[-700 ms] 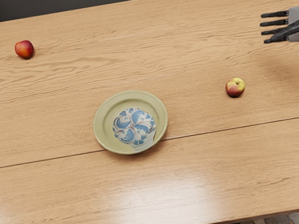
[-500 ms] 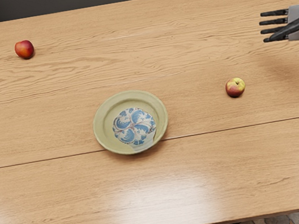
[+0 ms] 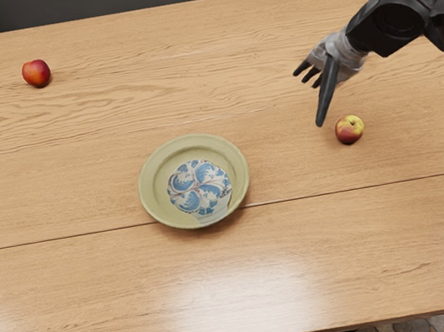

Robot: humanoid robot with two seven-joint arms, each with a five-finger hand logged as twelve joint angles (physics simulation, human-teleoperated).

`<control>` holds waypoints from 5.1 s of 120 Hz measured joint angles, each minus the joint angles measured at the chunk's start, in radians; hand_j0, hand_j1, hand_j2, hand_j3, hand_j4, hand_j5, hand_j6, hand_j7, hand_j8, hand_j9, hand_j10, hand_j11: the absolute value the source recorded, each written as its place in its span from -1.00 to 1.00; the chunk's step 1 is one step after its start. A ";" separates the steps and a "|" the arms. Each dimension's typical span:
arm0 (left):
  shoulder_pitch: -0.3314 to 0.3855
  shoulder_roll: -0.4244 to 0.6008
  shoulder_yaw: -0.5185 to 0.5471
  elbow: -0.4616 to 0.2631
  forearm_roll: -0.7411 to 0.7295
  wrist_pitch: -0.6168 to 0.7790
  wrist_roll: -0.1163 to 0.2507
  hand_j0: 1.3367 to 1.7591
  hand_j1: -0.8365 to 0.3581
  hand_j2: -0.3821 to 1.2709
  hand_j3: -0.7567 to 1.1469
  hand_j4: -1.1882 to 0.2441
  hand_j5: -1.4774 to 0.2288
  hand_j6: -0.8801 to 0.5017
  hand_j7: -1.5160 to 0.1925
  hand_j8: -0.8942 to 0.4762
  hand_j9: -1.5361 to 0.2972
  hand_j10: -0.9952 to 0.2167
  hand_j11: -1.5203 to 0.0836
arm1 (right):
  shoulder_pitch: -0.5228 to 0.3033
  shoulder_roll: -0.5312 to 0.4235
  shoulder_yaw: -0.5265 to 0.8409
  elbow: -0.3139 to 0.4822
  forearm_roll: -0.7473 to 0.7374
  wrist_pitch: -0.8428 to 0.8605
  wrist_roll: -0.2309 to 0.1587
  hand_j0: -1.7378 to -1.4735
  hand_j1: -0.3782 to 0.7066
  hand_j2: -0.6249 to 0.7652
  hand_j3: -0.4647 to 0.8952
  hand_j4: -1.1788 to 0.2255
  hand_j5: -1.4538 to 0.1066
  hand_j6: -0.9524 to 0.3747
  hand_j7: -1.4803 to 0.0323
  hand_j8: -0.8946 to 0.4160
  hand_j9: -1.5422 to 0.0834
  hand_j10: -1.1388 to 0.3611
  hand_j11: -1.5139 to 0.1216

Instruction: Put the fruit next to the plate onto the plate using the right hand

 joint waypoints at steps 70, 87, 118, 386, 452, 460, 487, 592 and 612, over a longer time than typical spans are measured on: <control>-0.003 0.000 0.001 0.000 0.000 0.000 0.000 0.52 0.95 -0.53 -0.20 0.64 0.71 0.25 0.75 0.28 0.65 0.62 0.87 | 0.175 -0.005 -0.452 0.495 -0.219 -0.538 0.000 -0.40 -0.95 -0.10 -0.32 0.68 0.86 0.43 0.96 0.36 0.90 0.52 0.85; -0.002 0.000 0.001 0.000 0.000 0.000 0.000 0.52 0.95 -0.53 -0.20 0.64 0.71 0.25 0.75 0.28 0.65 0.62 0.87 | 0.208 -0.051 -0.507 0.651 -0.217 -0.644 0.000 -0.40 -0.95 -0.10 -0.32 0.68 0.86 0.43 0.96 0.36 0.90 0.52 0.85; -0.002 0.000 0.001 0.000 0.000 0.000 0.000 0.52 0.95 -0.53 -0.20 0.64 0.71 0.25 0.75 0.28 0.65 0.62 0.87 | 0.210 -0.088 -0.565 0.775 -0.223 -0.751 0.000 -0.40 -0.95 -0.10 -0.32 0.68 0.86 0.43 0.96 0.36 0.90 0.52 0.85; 0.007 0.000 -0.001 -0.001 0.000 0.000 0.000 0.52 0.95 -0.53 -0.21 0.64 0.71 0.25 0.75 0.28 0.65 0.62 0.87 | 0.059 0.055 -0.575 0.646 -0.300 -0.886 -0.002 -0.30 0.10 0.03 -0.32 -0.40 -0.45 -0.32 -0.37 -0.17 -0.37 -0.19 -0.43; 0.006 0.000 -0.001 -0.001 0.000 0.000 0.000 0.52 0.95 -0.53 -0.21 0.64 0.71 0.25 0.75 0.28 0.65 0.62 0.87 | 0.131 0.049 -0.526 0.670 -0.282 -0.882 0.000 -0.29 0.02 0.06 -0.32 -0.55 -0.58 -0.36 -0.53 -0.17 -0.52 -0.23 -0.61; 0.006 0.000 -0.001 -0.001 0.000 0.000 0.000 0.52 0.95 -0.53 -0.21 0.64 0.71 0.25 0.75 0.28 0.65 0.62 0.87 | 0.149 0.051 -0.512 0.675 -0.281 -0.875 0.000 -0.29 0.02 0.06 -0.32 -0.55 -0.59 -0.36 -0.53 -0.17 -0.52 -0.23 -0.61; 0.007 0.000 -0.001 -0.001 0.000 0.000 0.000 0.52 0.95 -0.53 -0.21 0.64 0.71 0.25 0.75 0.28 0.65 0.62 0.87 | 0.206 0.083 -0.439 0.694 -0.279 -0.842 0.000 -0.29 0.02 0.08 -0.32 -0.55 -0.60 -0.35 -0.54 -0.16 -0.53 -0.22 -0.62; 0.049 0.000 -0.001 -0.001 0.000 0.000 0.000 0.52 0.95 -0.53 -0.21 0.64 0.71 0.25 0.75 0.28 0.65 0.62 0.87 | 0.197 0.184 -0.242 0.674 -0.283 -0.808 -0.002 -0.28 -0.01 0.01 -0.32 -0.57 -0.58 -0.38 -0.54 -0.19 -0.52 -0.23 -0.61; 0.054 0.000 -0.001 -0.001 0.000 0.000 0.000 0.52 0.95 -0.53 -0.21 0.64 0.71 0.25 0.75 0.28 0.65 0.62 0.87 | 0.164 0.184 -0.203 0.682 -0.282 -0.808 -0.001 -0.29 0.06 0.15 -0.32 -0.57 -0.58 -0.38 -0.54 -0.18 -0.52 -0.22 -0.60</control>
